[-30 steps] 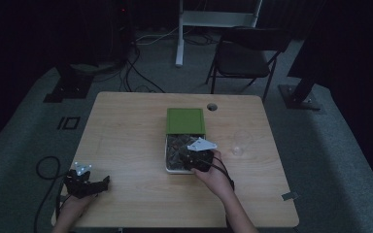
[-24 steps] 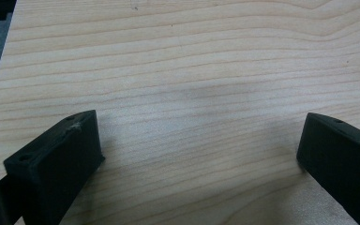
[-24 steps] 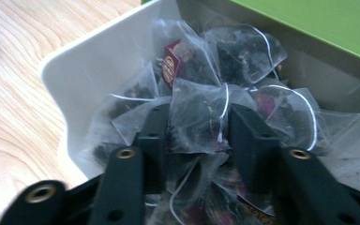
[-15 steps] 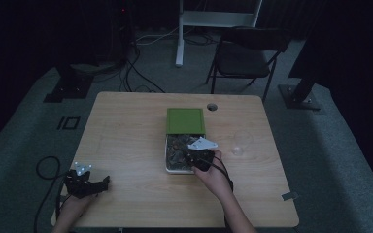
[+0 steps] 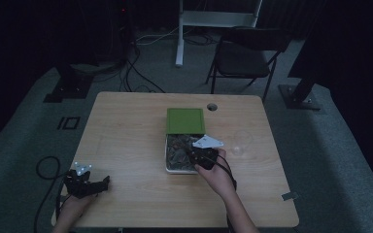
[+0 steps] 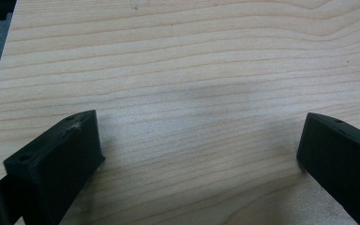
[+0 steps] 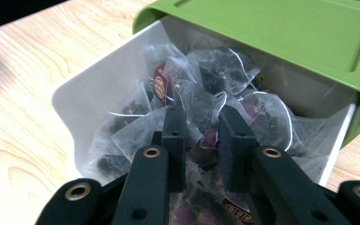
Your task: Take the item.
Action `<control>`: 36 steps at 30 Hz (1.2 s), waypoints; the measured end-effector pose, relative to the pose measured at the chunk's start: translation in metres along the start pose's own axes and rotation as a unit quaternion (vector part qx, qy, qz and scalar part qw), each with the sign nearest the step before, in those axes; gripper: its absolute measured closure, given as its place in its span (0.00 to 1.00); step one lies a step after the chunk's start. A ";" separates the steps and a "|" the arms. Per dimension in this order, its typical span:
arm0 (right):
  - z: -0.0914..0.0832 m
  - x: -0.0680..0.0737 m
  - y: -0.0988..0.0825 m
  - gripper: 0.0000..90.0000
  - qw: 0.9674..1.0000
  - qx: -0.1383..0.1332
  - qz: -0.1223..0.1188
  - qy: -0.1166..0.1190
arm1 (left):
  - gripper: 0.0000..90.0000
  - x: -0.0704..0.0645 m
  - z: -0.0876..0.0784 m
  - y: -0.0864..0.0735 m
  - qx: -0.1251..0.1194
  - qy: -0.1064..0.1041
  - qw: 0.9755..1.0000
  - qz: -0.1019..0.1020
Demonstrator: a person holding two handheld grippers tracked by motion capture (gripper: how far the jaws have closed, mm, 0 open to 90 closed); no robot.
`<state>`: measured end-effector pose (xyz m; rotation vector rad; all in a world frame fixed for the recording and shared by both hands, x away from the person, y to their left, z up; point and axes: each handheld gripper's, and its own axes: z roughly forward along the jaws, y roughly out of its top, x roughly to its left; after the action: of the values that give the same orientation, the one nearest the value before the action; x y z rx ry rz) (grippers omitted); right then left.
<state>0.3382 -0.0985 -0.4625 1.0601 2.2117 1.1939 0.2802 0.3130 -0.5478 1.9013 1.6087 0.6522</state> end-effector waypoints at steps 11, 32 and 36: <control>-0.011 0.002 0.012 0.84 1.000 -0.021 -0.008 0.003 | 0.01 0.000 0.000 0.000 0.000 0.000 1.000 0.000; -0.029 -0.004 0.027 0.84 0.999 -0.050 -0.005 0.004 | 0.01 0.000 0.000 0.000 0.000 0.000 1.000 0.000; -0.032 -0.009 0.028 0.84 0.999 -0.054 -0.004 0.001 | 0.01 0.000 0.000 0.000 0.000 0.000 1.000 0.000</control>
<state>0.3348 -0.1123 -0.4213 1.0073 2.1257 1.2955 0.2802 0.3131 -0.5478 1.9014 1.6079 0.6528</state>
